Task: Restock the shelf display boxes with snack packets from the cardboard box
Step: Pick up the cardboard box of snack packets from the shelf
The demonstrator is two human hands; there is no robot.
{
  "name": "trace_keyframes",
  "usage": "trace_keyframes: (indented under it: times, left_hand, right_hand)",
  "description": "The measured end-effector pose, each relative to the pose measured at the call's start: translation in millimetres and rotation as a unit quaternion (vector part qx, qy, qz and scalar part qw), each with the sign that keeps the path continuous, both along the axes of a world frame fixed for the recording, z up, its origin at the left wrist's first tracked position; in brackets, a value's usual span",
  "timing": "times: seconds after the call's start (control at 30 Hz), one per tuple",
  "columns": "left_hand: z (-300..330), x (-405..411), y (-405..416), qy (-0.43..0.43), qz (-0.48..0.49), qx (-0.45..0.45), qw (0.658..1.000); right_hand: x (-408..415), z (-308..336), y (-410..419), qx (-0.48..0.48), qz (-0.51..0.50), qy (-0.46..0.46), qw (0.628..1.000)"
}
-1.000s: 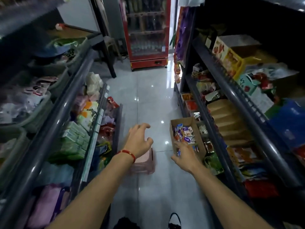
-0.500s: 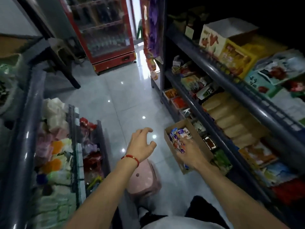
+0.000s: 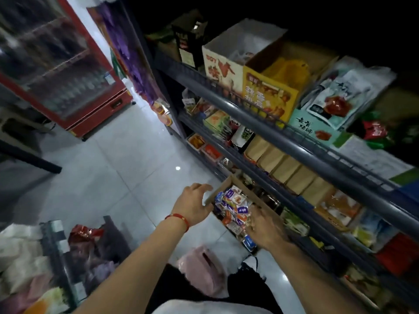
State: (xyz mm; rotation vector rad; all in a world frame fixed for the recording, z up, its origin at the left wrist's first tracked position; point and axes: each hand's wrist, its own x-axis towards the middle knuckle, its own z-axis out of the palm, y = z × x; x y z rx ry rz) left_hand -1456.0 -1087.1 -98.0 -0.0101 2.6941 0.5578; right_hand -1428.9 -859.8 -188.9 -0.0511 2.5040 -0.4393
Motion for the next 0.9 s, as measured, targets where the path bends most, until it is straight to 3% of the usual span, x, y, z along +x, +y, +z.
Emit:
trace_keyframes:
  times: [0.23,0.47,0.6,0.77,0.83,0.9]
  left_hand:
    - [-9.2,-66.7,33.6,-0.008,-0.078,-0.017,0.997]
    - [-54.6,-124.4,45.4,-0.073,-0.2,-0.048,0.976]
    - [-97.2,-151.6,37.0,-0.149,-0.305,-0.072,0.938]
    - [-145.0,-181.4,20.2,-0.169,-0.414,-0.11,0.887]
    - [-146.7,-182.9,17.7,-0.157,-0.41,-0.098,0.893]
    - [-153.1,-179.0,13.7,-0.141,-0.377,-0.075,0.913]
  right_hand:
    - [-9.0,-15.6,35.1,-0.079,-0.201,-0.064,0.974]
    - [-3.1,-82.4,49.6,-0.184,-0.4,-0.072,0.895]
    - [12.4,-66.1,33.0,-0.196,-0.552,-0.08,0.807]
    - [32.8,-81.3,-4.7,-0.18,-0.61,-0.086,0.767]
    - [36.2,-89.6,-17.0,-0.177,-0.623,-0.093,0.756]
    - [37.4,-102.6,-24.1,-0.179,-0.604,-0.094,0.771]
